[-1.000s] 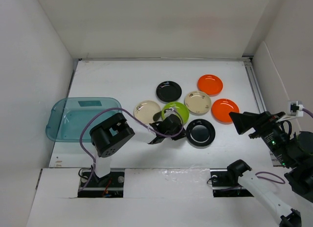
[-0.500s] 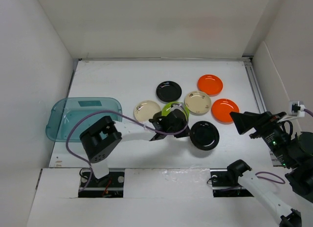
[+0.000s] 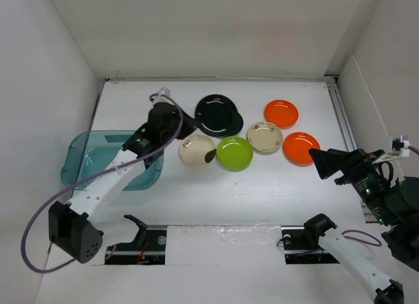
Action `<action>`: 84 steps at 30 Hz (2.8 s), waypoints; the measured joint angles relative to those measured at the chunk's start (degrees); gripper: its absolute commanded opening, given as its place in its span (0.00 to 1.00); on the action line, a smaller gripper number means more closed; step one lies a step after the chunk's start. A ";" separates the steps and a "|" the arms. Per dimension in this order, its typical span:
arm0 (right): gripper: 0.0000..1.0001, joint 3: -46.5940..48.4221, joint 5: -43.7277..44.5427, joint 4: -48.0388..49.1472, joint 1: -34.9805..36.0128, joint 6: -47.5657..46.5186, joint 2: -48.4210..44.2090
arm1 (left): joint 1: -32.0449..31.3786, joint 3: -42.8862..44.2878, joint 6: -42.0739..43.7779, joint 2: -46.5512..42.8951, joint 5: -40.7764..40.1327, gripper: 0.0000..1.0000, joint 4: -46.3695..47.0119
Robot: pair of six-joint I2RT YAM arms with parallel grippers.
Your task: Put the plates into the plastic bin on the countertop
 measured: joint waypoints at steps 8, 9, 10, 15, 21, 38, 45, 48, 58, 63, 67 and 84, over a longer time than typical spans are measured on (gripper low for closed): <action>1.00 -2.78 -3.02 1.62 0.00 0.00 1.09 | 36.63 -7.13 4.09 -13.09 -0.24 0.00 -13.40; 1.00 -2.99 -3.41 1.75 0.00 0.00 1.36 | 39.47 -7.76 4.48 -14.40 -0.55 0.00 -14.86; 1.00 -3.10 -3.93 1.88 0.00 0.00 1.68 | 41.44 -8.17 4.76 -15.54 -1.11 0.00 -16.37; 1.00 -3.39 -5.79 3.21 0.00 0.00 2.58 | 42.97 -11.72 4.59 -19.28 -3.98 0.00 -19.98; 1.00 -3.39 -7.08 3.65 0.00 -0.22 2.58 | 42.93 -18.40 3.34 -20.33 -7.69 0.00 -22.71; 1.00 -4.83 -7.54 4.52 0.00 -0.66 2.54 | 42.91 -12.79 7.85 -25.00 -4.92 1.00 -21.81; 1.00 -7.63 -7.58 5.49 0.00 -0.20 4.57 | 38.93 -9.16 11.76 -22.03 15.98 1.00 -12.02; 1.00 -7.67 -7.06 6.19 0.00 -0.17 5.16 | 38.88 -10.34 12.31 -19.26 24.39 1.00 -8.17; 1.00 -6.60 -3.34 7.80 0.00 -0.20 10.78 | 38.84 1.31 17.46 -4.35 36.54 1.00 -8.76; 1.00 -5.62 -2.16 9.46 0.00 -0.17 13.92 | 34.05 14.62 17.86 6.38 31.78 1.00 -10.16; 1.00 -5.16 -1.46 10.05 0.00 -0.13 14.80 | 19.28 35.65 18.64 22.01 25.49 1.00 -10.56; 1.00 -7.13 -5.22 10.34 0.00 0.00 9.27 | 14.25 41.88 17.68 48.72 20.11 1.00 -7.08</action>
